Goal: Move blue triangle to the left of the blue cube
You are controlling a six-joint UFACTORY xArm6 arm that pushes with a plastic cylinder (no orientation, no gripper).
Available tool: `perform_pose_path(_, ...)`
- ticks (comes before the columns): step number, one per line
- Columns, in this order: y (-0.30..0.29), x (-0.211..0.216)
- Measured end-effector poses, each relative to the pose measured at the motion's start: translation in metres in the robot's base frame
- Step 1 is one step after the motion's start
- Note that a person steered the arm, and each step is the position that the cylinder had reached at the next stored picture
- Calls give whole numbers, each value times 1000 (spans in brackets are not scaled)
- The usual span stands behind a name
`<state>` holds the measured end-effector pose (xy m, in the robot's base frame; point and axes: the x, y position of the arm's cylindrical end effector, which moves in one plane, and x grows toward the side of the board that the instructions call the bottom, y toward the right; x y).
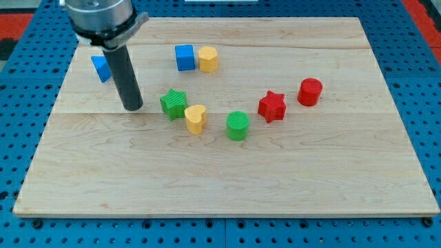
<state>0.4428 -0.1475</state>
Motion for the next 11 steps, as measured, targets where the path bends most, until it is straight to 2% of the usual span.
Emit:
perform_pose_path(1,8,21)
perform_pose_path(3,23,22)
perform_pose_path(4,11,-10)
perform_pose_path(5,-19,-55)
perform_pose_path(7,-135,-68)
perform_pose_path(8,-117,-103)
perform_pose_path(10,-43,-102)
perform_pose_path(11,-48,-127)
